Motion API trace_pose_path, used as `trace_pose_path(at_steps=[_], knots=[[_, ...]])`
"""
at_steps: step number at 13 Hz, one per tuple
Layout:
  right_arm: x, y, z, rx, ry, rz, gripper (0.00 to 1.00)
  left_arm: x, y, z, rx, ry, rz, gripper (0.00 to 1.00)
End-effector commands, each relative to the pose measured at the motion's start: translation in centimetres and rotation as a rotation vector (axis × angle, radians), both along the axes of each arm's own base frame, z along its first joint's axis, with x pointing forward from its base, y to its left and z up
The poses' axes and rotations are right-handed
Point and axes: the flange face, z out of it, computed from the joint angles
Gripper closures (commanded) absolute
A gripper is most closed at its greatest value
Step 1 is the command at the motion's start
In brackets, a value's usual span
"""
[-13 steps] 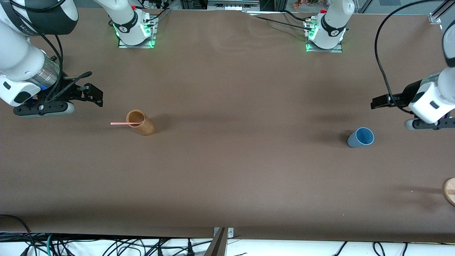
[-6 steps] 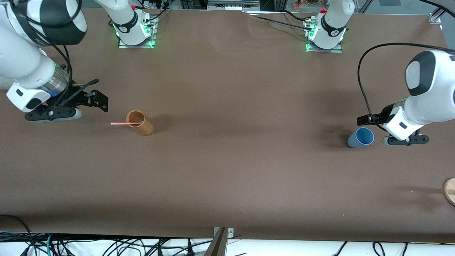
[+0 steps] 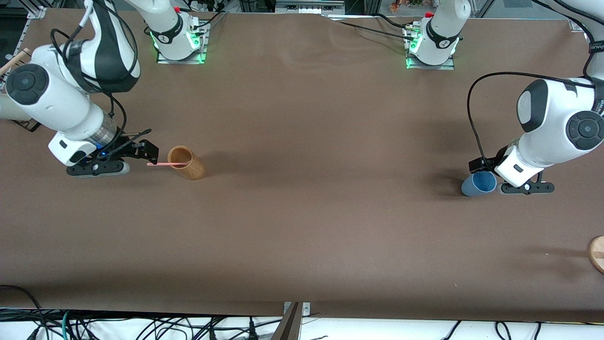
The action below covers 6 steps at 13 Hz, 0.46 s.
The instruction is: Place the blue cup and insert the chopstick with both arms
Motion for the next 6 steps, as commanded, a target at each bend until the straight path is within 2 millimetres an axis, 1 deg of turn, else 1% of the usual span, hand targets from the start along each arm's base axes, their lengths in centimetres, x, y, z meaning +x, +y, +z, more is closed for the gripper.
trace_pose_path(at_steps=[1, 2, 4, 6], knots=[[0.0, -0.6, -2.0, 0.008, -0.018, -0.011, 0.0, -0.5, 0.8, -2.8, 0.007, -0.042, -0.043, 0.0], [-0.4, -0.6, -3.1, 0.011, -0.03, -0.014, 0.0, -0.2, 0.9, -4.0, 0.004, -0.045, -0.043, 0.0], [-1.2, -0.8, -5.2, 0.013, -0.049, -0.024, 0.0, 0.2, 0.8, -5.9, 0.0, -0.062, -0.046, 0.0], [-1.8, -0.8, -6.6, 0.018, -0.078, -0.027, 0.0, 0.5, 0.7, -7.3, -0.003, -0.076, -0.05, 0.0]])
